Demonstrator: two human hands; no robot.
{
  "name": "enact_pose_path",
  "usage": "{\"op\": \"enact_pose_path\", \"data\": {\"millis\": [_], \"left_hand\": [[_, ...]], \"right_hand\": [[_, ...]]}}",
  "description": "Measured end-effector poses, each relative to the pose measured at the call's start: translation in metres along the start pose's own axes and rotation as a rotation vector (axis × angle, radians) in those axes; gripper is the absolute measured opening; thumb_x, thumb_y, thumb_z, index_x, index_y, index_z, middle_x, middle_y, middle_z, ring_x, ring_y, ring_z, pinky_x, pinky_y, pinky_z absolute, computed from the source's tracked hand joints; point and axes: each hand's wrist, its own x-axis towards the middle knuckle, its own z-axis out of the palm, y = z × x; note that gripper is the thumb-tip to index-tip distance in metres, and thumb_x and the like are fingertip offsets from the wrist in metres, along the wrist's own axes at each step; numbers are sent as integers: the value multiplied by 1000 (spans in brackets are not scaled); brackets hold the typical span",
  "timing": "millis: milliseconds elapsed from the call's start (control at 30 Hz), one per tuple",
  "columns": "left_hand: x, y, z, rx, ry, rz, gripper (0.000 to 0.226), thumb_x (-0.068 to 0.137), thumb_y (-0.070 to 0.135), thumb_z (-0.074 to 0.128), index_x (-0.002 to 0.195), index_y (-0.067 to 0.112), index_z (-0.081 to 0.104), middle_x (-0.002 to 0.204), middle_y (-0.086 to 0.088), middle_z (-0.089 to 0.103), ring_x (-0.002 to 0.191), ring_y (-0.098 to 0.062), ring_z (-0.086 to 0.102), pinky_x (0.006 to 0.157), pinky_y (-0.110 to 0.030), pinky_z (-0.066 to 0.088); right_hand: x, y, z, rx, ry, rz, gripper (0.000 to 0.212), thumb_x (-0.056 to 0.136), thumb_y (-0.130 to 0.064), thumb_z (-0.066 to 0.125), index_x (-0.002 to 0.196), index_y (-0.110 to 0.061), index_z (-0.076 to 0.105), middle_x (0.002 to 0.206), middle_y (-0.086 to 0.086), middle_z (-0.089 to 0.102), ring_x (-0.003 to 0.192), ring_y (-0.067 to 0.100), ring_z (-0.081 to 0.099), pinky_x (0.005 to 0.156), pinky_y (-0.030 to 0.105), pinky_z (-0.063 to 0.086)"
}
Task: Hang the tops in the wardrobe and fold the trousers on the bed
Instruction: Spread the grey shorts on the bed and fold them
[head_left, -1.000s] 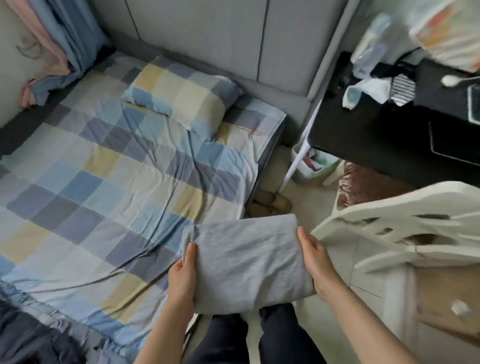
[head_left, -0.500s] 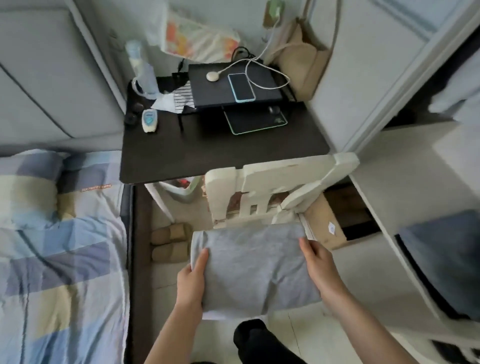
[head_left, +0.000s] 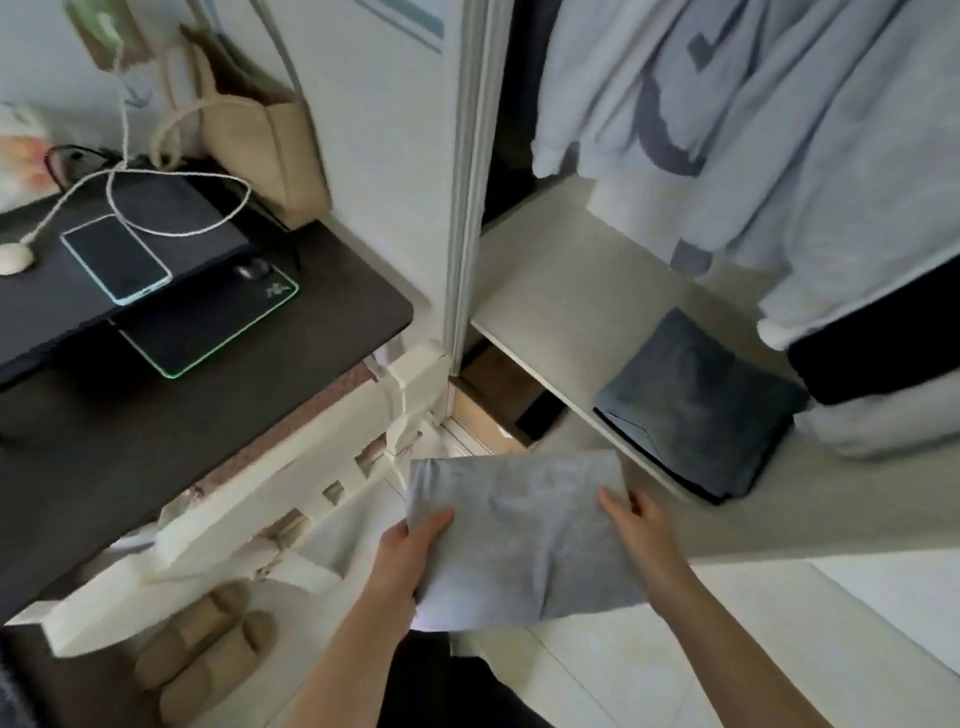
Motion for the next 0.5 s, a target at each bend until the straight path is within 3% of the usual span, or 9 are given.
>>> {"op": "enact_pose_path", "data": {"millis": [133,267,400,500], "left_hand": [[29,31,26,148,-100,-35,35,83,37,74,106,11,68,93,-7,76,90,-29,71,84,-42,57],[60,62,57,307,-206,-26,31,85,32,73,103,8,67,86,-7,76,79,-28,73,68,-37,58],[89,85,111,433,-282,-13,34,87,31,71,109,6,64,96,-9,72,85,-28,70,73,-38,59],[107,100,158,507,-337,72,27,91,24,65,112,6,63,96,-8,70,80,-23,67,63,-30,54]], "right_hand": [[7,7,-15,93,121,63,25,92,-31,61,105,-10,61,100,6,63,85,19,60,63,28,45],[12,15,-21,225,280,136,17,88,-33,65,90,-16,67,95,7,70,85,23,66,75,39,53],[37,18,-38,374,401,240,15,88,-32,65,88,-17,67,96,6,71,87,25,66,85,42,54],[72,14,-64,625,370,305,18,87,-24,68,96,-9,68,99,11,71,88,28,66,78,40,55]]}}
